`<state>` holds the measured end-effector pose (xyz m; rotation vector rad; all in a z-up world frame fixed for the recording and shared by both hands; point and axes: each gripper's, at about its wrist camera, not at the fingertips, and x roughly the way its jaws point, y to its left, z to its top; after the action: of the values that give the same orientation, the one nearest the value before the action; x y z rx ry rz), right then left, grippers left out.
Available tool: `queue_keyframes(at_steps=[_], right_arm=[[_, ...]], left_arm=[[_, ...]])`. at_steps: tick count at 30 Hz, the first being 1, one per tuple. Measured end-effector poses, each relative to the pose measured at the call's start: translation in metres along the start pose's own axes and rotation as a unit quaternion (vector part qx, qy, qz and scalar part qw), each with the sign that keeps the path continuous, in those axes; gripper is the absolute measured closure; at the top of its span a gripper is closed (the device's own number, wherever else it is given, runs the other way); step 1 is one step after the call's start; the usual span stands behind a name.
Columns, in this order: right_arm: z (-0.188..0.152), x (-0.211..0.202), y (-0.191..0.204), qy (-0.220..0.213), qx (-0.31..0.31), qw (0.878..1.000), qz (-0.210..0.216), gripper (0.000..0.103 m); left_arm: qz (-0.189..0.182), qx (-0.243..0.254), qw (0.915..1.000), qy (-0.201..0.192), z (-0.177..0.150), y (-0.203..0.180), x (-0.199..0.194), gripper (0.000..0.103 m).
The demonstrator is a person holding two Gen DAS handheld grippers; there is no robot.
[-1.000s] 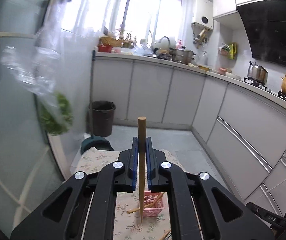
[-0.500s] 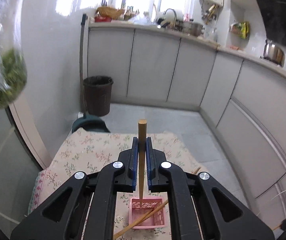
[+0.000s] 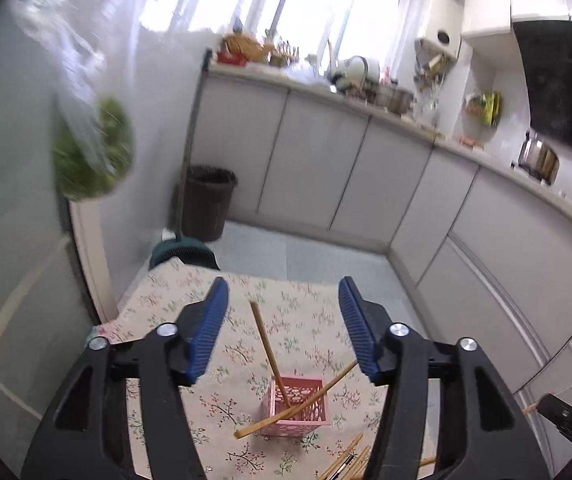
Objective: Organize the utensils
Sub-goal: 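Lower the chopstick into the pink holder and open the right gripper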
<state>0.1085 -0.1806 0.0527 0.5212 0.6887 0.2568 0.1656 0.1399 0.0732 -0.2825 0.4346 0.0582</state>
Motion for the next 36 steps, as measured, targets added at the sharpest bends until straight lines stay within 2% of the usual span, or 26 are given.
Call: queue_keyframes(at_steps=[2,5,10,12,14,21,25,29,34,36], right_arm=[[0.007,0.001,0.009,-0.002,-0.007,1.0,0.004,0.098],[0.02,0.003,0.024,-0.01,-0.009,1.0,0.014,0.098],[0.04,0.009,0.052,-0.027,-0.028,0.999,0.021,0.098],[0.047,0.015,0.066,-0.035,-0.04,0.998,0.021,0.098],[0.052,0.022,0.076,-0.043,-0.048,0.998,0.02,0.098],[0.054,0.064,0.098,-0.052,-0.074,0.996,0.001,0.098],[0.038,0.1,0.095,-0.052,-0.082,0.995,-0.021,0.098],[0.016,0.133,0.084,-0.031,-0.082,0.996,-0.027,0.098],[0.001,0.141,0.081,-0.02,-0.084,0.996,-0.022,0.091],[-0.004,0.136,0.084,-0.018,-0.089,0.996,-0.018,0.074]], left_arm=[[0.013,-0.005,0.9997,-0.019,-0.002,0.01,-0.024,0.048],[0.033,-0.002,0.9993,-0.018,-0.014,0.019,-0.038,0.048],[0.078,0.011,0.9966,0.025,-0.045,0.04,-0.026,0.048],[0.061,-0.018,0.9971,0.04,-0.042,0.054,-0.022,0.048],[0.059,-0.032,0.9969,0.042,-0.04,0.063,-0.023,0.048],[0.063,-0.047,0.9956,0.05,-0.039,0.08,-0.02,0.048],[0.065,-0.054,0.9947,0.058,-0.036,0.088,-0.018,0.048],[0.074,-0.051,0.9939,0.064,-0.039,0.092,-0.015,0.047],[0.089,-0.032,0.9928,0.074,-0.044,0.086,-0.007,0.046],[0.093,-0.022,0.993,0.07,-0.046,0.081,-0.008,0.039]])
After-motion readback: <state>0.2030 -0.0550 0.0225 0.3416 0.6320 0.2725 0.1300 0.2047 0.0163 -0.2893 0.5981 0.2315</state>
